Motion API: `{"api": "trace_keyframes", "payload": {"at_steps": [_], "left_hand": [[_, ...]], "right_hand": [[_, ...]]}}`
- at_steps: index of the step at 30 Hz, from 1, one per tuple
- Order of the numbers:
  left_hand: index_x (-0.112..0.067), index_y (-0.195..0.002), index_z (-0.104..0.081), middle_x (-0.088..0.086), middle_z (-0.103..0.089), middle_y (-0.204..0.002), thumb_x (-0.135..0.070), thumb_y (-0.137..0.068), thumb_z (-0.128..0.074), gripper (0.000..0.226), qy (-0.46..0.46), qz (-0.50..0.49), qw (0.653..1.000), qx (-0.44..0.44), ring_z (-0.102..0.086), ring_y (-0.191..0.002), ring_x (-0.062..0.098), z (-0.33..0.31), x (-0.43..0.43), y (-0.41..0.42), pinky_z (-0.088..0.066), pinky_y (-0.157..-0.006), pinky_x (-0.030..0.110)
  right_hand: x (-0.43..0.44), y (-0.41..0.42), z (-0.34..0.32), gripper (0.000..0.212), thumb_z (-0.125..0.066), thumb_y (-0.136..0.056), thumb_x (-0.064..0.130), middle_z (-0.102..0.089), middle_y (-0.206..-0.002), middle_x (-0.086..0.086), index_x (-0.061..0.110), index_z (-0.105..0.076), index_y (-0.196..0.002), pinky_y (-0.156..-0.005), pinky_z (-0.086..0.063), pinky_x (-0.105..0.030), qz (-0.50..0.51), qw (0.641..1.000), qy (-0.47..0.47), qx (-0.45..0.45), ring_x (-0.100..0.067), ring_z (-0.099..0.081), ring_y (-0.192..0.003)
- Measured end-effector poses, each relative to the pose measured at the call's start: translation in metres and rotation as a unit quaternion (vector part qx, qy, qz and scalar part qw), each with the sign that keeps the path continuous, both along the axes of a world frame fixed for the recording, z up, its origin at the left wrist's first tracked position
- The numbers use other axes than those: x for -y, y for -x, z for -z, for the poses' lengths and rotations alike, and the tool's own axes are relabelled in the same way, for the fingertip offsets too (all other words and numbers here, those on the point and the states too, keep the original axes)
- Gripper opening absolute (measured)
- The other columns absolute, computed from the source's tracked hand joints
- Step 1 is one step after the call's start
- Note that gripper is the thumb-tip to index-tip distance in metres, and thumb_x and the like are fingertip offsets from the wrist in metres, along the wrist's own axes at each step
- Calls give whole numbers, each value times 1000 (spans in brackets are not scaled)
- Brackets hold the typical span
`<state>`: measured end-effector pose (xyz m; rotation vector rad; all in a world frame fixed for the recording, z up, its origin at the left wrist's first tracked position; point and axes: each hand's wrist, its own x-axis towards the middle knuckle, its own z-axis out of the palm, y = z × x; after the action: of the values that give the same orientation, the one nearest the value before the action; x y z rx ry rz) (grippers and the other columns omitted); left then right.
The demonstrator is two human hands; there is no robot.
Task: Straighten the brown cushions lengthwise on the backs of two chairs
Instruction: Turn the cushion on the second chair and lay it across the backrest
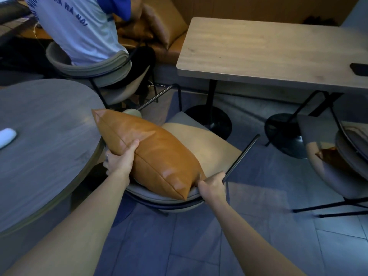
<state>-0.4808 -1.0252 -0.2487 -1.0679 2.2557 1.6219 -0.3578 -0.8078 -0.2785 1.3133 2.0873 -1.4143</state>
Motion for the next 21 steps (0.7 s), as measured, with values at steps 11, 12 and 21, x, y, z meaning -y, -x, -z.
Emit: {"api": "trace_keyframes", "payload": {"at_steps": [11, 12, 21], "left_hand": [[-24, -156, -19, 13, -15, -161, -80, -56, -74, 128, -10, -49, 998, 33, -28, -140, 45, 7, -88, -42, -32, -112, 61], [-24, -156, -18, 14, -13, -162, -81, -58, -73, 126, -9, -51, 998, 36, -26, -141, 45, 7, -99, -46, -31, -113, 61], [-25, -157, -9, 17, 1, -164, -86, -65, -60, 121, -6, -65, 995, 82, -18, -142, 51, 1, -198, -78, -22, -116, 63]], "right_hand": [[-104, -10, -2, 101, -73, -82, 29, -48, -148, -23, 25, -10, -161, -99, -52, -58, -29, 999, -27, -30, -47, -53, -126], [-114, -11, -2, 102, -74, -81, 30, -48, -150, -23, 26, -11, -161, -100, -52, -58, -22, 999, -28, -37, -46, -54, -127], [-167, -41, -3, 96, -64, -79, 48, -46, -153, -16, 30, -18, -160, -103, -40, -42, 90, 980, -49, -171, -37, -47, -135]]}}
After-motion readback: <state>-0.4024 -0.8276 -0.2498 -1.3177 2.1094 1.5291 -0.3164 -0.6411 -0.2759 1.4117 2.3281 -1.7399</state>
